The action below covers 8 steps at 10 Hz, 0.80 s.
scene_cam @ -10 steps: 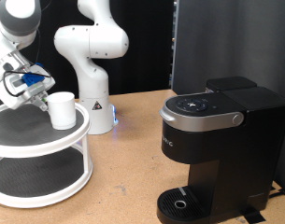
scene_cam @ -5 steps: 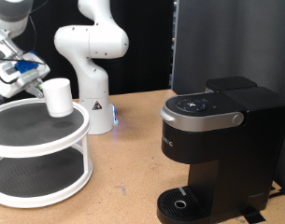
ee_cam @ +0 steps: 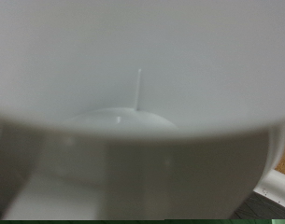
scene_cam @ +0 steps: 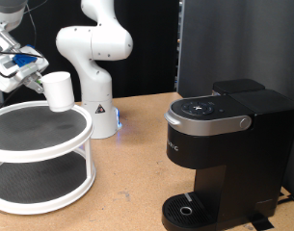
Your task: Make a cup of coffee with the keurig machine
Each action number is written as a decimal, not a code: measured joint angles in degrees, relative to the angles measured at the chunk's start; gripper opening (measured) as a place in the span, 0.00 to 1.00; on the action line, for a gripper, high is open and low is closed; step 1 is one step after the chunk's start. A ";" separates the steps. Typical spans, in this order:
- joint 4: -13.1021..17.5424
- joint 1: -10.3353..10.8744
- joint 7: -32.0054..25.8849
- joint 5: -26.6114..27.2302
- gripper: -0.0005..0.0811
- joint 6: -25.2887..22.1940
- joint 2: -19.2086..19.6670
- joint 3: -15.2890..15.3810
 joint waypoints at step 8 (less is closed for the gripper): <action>-5.14 7.41 6.02 17.53 0.09 16.02 0.27 10.39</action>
